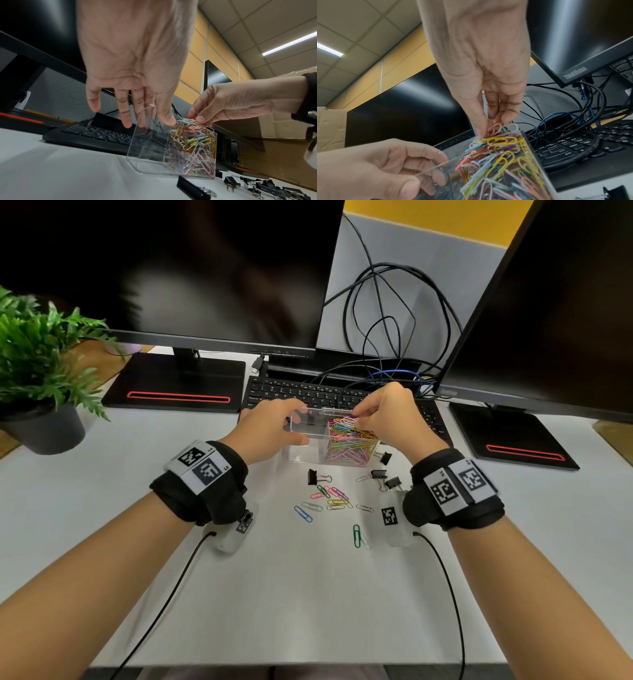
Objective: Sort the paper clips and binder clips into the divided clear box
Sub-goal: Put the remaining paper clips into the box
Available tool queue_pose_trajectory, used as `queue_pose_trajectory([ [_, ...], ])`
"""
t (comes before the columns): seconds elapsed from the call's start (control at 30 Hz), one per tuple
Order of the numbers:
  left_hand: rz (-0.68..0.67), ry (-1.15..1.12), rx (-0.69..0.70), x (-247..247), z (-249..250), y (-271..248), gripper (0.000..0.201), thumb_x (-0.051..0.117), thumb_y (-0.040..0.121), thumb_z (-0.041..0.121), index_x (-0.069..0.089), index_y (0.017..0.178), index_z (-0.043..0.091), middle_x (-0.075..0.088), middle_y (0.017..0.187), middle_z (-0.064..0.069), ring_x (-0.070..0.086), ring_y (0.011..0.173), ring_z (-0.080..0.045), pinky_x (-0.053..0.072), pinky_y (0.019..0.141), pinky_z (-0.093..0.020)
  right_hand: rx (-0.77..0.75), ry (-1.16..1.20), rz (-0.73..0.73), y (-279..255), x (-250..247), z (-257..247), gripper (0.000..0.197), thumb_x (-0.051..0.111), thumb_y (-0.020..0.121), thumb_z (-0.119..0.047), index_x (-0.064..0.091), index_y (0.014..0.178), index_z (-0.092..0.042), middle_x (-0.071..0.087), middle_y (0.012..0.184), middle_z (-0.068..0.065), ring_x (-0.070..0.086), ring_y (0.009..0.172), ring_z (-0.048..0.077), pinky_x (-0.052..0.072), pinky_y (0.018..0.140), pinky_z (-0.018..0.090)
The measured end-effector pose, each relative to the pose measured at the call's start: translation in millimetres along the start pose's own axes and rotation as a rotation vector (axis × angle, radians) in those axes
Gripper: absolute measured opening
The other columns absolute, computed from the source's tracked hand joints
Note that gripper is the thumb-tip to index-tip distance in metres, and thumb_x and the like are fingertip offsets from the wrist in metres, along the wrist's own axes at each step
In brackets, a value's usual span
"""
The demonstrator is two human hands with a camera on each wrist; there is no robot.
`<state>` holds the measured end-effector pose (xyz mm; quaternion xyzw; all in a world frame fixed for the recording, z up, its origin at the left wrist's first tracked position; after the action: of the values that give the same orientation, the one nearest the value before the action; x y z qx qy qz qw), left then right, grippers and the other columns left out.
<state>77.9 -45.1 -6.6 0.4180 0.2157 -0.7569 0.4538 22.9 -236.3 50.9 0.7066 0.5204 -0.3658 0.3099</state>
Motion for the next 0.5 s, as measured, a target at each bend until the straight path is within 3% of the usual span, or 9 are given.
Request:
queue_pose_trajectory([
  [0.17, -0.006, -0.003, -0.007, 2, -2, 2, 0.053, 0.073, 0.083, 0.039, 0.053, 0.131, 0.029, 0.063, 0.121, 0.004, 0.056, 0.111, -0.022, 0.038, 0.103, -0.050, -0.013, 0.057, 0.057, -1, -8, 5, 0.017, 0.073, 0.080, -0.004, 0.075, 0.097, -0.005, 0.072, 0.100, 0.012, 0.066, 0.095, 0.022, 0.054, 0.091, 0.035],
  [0.3, -0.007, 0.000, -0.010, 3, -3, 3, 0.053, 0.074, 0.082, 0.039, 0.053, 0.130, 0.029, 0.063, 0.118, 0.003, 0.057, 0.108, -0.021, 0.040, 0.101, -0.050, 0.026, 0.073, 0.093, 0, -14, 15, 0.016, 0.073, 0.078, 0.000, 0.076, 0.093, -0.006, 0.071, 0.099, 0.013, 0.063, 0.087, 0.021, 0.054, 0.089, 0.034],
  [0.5, -0.008, -0.004, -0.010, 3, -3, 3, 0.053, 0.073, 0.083, 0.038, 0.053, 0.131, 0.029, 0.063, 0.119, 0.002, 0.056, 0.110, -0.022, 0.039, 0.102, -0.051, 0.125, 0.040, 0.001, 0, -12, 25, 0.014, 0.077, 0.076, -0.005, 0.076, 0.090, -0.006, 0.071, 0.101, 0.013, 0.065, 0.100, 0.026, 0.053, 0.092, 0.038],
])
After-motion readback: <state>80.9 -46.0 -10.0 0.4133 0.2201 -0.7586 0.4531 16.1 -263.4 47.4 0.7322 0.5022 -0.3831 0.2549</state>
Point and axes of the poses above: each hand's wrist, its own y-axis towards the middle knuckle, its own x-axis out of the palm, z = x × y, the point moved 3 cm from there along y, towards the middle knuckle
